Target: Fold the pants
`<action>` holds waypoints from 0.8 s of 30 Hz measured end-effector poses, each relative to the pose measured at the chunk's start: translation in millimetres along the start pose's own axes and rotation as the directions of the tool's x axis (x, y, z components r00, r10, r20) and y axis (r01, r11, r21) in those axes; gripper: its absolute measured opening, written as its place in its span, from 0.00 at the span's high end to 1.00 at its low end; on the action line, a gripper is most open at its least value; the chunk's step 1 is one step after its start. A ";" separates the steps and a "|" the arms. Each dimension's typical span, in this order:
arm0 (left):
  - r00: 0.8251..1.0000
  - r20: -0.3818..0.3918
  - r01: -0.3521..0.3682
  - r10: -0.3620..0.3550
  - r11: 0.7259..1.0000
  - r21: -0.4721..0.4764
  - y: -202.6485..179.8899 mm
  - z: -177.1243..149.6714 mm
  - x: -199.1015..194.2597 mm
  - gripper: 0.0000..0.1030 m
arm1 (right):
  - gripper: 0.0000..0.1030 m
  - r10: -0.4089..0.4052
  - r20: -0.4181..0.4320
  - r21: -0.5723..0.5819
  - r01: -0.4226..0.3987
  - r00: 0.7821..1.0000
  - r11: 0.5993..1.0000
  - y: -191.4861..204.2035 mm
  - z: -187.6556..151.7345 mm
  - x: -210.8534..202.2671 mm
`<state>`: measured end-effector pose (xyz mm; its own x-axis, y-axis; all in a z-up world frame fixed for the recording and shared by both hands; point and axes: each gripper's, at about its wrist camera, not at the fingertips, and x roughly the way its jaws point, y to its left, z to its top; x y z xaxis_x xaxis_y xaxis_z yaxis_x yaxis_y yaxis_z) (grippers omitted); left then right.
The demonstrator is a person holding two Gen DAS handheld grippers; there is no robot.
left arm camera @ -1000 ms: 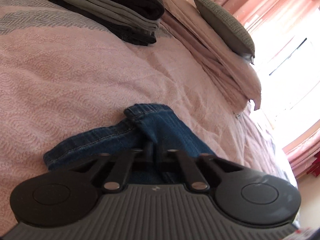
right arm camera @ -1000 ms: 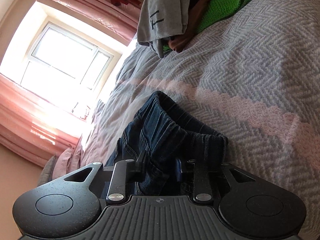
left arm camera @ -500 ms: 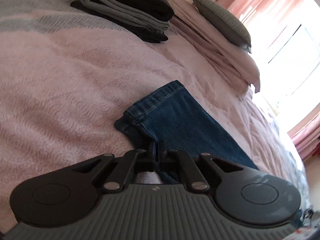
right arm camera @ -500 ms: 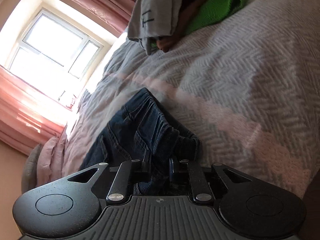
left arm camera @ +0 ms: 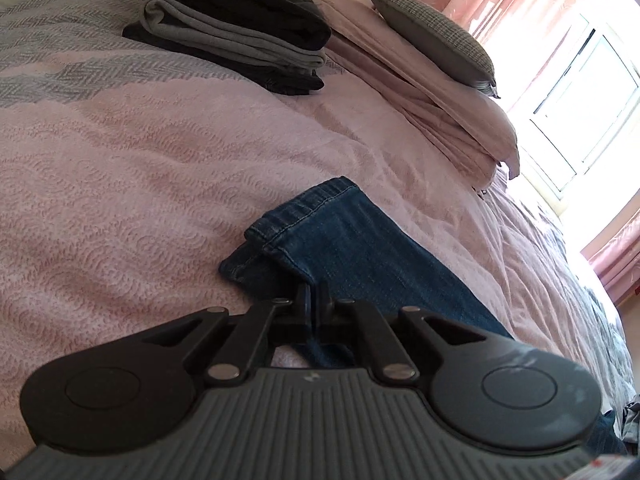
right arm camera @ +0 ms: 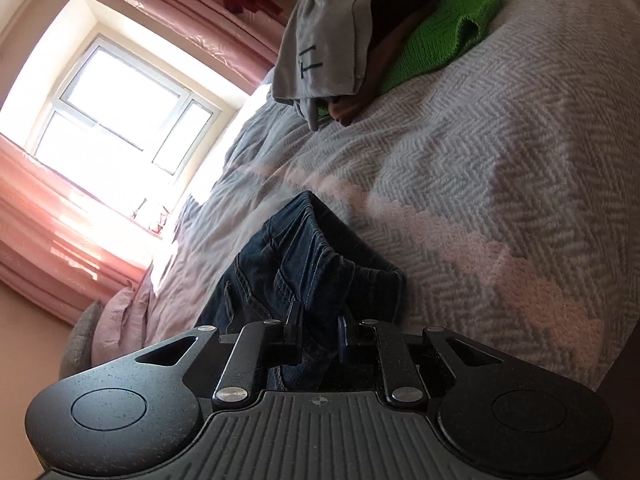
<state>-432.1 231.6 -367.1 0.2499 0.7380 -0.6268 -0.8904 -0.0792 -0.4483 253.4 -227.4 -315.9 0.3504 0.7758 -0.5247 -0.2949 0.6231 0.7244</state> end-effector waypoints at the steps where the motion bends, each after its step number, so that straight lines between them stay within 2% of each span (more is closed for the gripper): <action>1: 1.000 0.001 -0.001 0.001 1.000 0.003 -0.4 -0.4 0.2 0.98 | 0.89 -0.023 -0.007 -0.018 0.023 1.000 1.000 1.0 0.3 2.4; 3: 1.000 0.002 0.009 -0.009 1.000 -0.025 3.4 -2.1 0.6 0.98 | 0.89 -0.075 -0.031 -0.038 0.074 0.997 0.997 -4.0 -2.7 12.0; 6: 0.999 0.006 0.034 -0.033 0.997 -0.067 10.8 -3.9 -0.4 0.97 | 0.89 -0.071 -0.020 -0.002 0.071 0.997 0.997 -9.8 -6.2 13.8; 9: 0.999 0.002 0.042 -0.042 0.997 -0.069 11.8 -1.8 -1.6 0.98 | 0.89 -0.092 -0.020 -0.046 0.091 0.996 0.995 -1.7 -5.0 11.4; 12: 0.999 0.005 0.052 -0.051 0.997 -0.066 10.7 2.0 -5.0 0.98 | 0.89 -0.087 -0.033 -0.045 0.085 0.996 0.995 1.7 1.1 10.6; 18: 0.991 0.065 0.117 -0.114 0.992 -0.052 6.6 7.7 -33.7 0.98 | 0.89 -0.069 -0.049 -0.038 0.068 0.996 0.997 4.7 9.5 6.3; 19: 0.992 0.062 0.116 -0.113 0.992 -0.046 7.8 6.1 -33.3 0.98 | 0.89 -0.064 -0.049 -0.033 0.063 0.997 0.997 4.8 11.4 6.3; 22: 0.998 -0.018 0.065 -0.066 0.996 -0.068 18.1 -6.8 -13.2 0.98 | 0.89 -0.066 -0.042 -0.037 0.065 0.997 0.997 7.8 14.8 6.9; 24: 0.997 -0.009 0.077 -0.079 0.989 -0.126 25.9 -14.0 -9.1 0.98 | 0.89 -0.064 -0.041 -0.027 0.063 0.997 0.998 9.2 16.5 6.8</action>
<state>-452.1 213.4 -382.0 0.3228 0.7356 -0.5955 -0.8135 -0.1060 -0.5719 267.8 -218.1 -305.4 0.3317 0.7379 -0.5878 -0.2965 0.6730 0.6776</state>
